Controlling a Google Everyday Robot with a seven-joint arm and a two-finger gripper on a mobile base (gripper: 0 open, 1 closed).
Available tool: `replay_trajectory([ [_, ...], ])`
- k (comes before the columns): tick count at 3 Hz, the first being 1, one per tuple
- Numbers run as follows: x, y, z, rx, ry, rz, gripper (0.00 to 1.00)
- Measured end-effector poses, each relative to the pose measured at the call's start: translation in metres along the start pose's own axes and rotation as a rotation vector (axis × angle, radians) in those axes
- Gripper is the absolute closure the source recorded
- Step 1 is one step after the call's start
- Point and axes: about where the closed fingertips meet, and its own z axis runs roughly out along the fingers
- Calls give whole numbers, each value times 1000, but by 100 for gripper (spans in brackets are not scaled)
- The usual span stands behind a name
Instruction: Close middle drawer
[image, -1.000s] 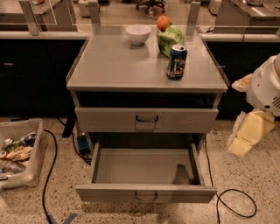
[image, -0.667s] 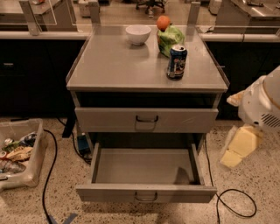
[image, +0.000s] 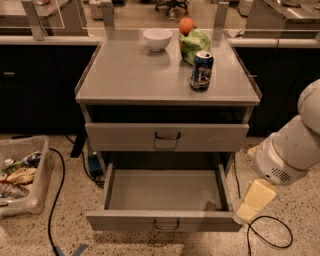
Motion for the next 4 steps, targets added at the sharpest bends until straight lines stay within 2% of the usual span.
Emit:
replay_trajectory([
  [1,15,11,33,-23,24,22,19],
  [2,31,24,40,-34,47,19,42],
  [4,31,25,40,-34,48,20,88],
])
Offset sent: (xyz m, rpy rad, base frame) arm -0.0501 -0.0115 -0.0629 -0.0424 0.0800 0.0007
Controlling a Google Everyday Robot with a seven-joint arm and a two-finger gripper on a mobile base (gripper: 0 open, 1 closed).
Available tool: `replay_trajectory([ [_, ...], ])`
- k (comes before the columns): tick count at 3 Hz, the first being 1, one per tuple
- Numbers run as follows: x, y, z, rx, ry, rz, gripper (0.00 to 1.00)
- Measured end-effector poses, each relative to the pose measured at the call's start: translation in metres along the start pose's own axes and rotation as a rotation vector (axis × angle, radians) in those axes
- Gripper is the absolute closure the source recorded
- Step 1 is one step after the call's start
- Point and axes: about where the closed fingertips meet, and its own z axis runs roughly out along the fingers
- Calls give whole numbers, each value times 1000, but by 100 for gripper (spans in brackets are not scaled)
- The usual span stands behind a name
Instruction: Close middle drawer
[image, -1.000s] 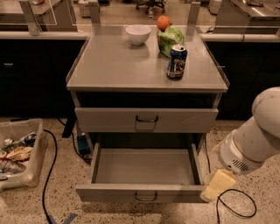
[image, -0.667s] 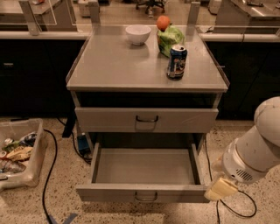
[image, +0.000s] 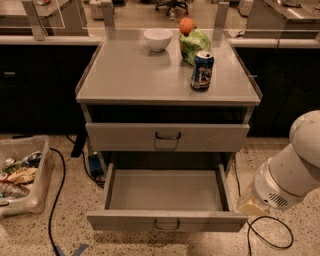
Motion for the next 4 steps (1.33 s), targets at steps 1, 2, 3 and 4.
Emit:
replay_trajectory([
  [1,0,0,0,0,0,1,100],
  [2,15,-4,25,-30,-40,68,100],
  [3,32,0,66,-75,-53,114,100],
  [4,44,8,106,-117,-55,162,100],
])
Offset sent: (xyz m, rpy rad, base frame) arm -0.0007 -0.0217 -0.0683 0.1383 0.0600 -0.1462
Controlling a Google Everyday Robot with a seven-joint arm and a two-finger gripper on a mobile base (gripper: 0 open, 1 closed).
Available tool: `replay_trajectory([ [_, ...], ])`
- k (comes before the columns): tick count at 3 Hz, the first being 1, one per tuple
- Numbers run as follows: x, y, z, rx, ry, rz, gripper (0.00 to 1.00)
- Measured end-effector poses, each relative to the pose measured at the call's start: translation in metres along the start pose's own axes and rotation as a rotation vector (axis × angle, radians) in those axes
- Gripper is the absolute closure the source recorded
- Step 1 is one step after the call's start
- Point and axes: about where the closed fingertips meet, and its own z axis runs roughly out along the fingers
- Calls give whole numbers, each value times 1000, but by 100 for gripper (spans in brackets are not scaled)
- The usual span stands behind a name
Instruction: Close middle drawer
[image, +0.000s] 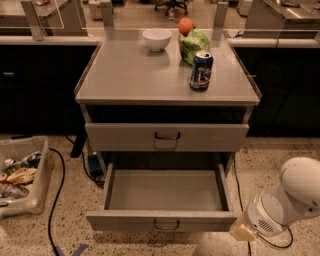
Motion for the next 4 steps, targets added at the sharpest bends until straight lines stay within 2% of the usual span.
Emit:
replay_trajectory([
  [1,8,15,38,-81,-27,35,100],
  [2,-3,36,63,-176,-65,0,100],
  [3,-3,36,63,-176,-66,1,100],
  [4,1,46,85,-199,-95,45,100],
])
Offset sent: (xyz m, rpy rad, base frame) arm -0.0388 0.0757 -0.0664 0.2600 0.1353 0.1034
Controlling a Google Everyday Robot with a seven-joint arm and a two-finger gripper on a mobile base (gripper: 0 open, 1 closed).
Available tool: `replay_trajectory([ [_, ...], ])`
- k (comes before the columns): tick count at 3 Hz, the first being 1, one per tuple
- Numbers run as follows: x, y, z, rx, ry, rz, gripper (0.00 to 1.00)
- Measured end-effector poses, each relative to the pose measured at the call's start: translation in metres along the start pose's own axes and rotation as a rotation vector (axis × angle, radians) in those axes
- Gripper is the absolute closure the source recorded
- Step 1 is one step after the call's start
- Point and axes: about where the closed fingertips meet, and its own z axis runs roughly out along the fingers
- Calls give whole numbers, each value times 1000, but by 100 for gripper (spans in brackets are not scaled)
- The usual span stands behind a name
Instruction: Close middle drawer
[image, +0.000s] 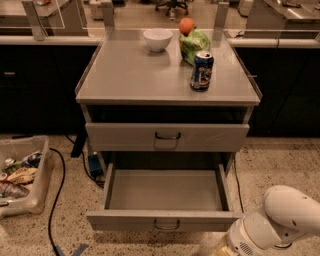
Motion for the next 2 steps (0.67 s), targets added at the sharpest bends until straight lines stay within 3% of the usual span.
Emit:
replay_trajectory([
  [1,1,8,46,-42,-20,37,100],
  [2,-7,4,80,-49,-51,69,100],
])
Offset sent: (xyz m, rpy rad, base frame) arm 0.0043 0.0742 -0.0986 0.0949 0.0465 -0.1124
